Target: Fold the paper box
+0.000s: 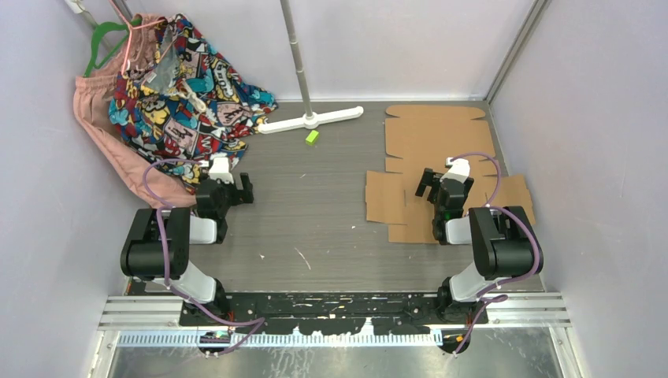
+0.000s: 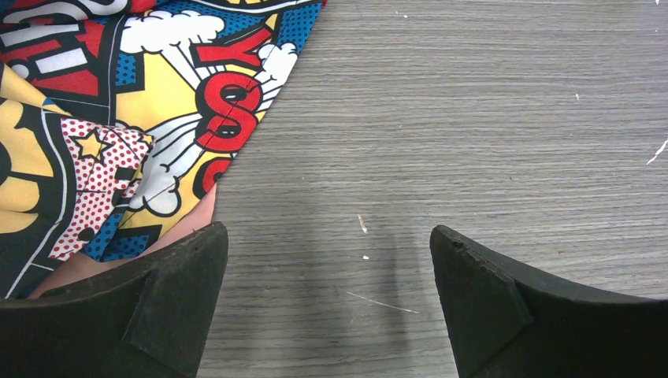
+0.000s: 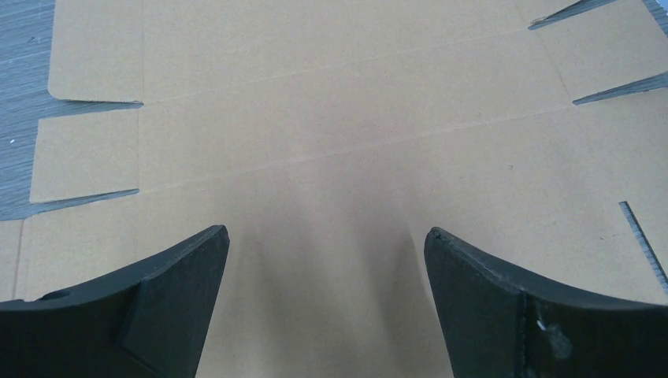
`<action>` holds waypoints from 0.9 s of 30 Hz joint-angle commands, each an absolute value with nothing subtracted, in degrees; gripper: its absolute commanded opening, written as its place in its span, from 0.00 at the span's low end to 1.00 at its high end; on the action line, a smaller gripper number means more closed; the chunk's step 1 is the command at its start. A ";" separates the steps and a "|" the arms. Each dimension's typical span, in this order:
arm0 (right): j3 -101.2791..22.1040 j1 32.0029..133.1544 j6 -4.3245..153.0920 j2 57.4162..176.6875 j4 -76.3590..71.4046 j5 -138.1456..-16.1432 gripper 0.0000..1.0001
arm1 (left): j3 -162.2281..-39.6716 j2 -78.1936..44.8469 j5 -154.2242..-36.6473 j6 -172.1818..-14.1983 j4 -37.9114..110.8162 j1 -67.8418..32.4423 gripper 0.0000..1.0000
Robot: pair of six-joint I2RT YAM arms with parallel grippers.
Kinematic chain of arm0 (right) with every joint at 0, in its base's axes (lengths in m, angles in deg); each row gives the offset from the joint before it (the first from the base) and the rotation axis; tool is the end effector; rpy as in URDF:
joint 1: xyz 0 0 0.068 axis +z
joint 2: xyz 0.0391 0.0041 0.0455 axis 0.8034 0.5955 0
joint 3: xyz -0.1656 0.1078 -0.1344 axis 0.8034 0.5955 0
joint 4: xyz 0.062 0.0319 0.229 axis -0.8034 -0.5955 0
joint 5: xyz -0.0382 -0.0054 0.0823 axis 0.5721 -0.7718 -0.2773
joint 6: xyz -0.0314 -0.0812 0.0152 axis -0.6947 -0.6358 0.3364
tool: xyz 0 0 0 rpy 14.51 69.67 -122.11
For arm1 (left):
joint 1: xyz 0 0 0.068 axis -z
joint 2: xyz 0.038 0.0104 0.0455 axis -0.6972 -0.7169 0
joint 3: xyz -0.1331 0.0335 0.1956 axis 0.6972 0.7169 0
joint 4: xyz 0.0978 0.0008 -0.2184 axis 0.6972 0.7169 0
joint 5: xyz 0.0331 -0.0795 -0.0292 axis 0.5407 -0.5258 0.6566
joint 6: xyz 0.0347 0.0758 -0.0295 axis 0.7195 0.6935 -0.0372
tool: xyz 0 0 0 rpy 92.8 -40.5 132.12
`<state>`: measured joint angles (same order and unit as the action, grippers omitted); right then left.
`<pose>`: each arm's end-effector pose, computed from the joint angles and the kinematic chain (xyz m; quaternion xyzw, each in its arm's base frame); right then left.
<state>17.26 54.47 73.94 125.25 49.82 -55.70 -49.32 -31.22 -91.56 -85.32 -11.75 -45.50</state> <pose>0.2901 -0.0137 0.1054 0.1076 0.8030 -0.0603 0.5830 0.2978 0.0007 0.1065 -0.0134 0.8143 -0.0433 0.5787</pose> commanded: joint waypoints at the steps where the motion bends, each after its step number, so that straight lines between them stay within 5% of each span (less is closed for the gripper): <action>1: 15.66 54.24 74.38 124.76 51.82 -55.66 1.00 | -50.22 -30.12 -92.18 -84.28 -14.29 -45.69 1.00; 23: 16.23 54.24 75.94 123.71 52.66 -51.99 1.00 | -50.30 -27.33 -92.31 -84.29 -12.55 -45.69 1.00; 27: 8.87 54.23 75.31 114.56 31.83 -54.78 1.00 | -55.02 -17.62 -91.88 -85.94 5.11 -45.69 1.00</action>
<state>16.17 54.45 75.03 123.30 44.97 -53.80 -49.69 -26.30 -91.56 -85.38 -5.93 -45.50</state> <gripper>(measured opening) 0.996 0.996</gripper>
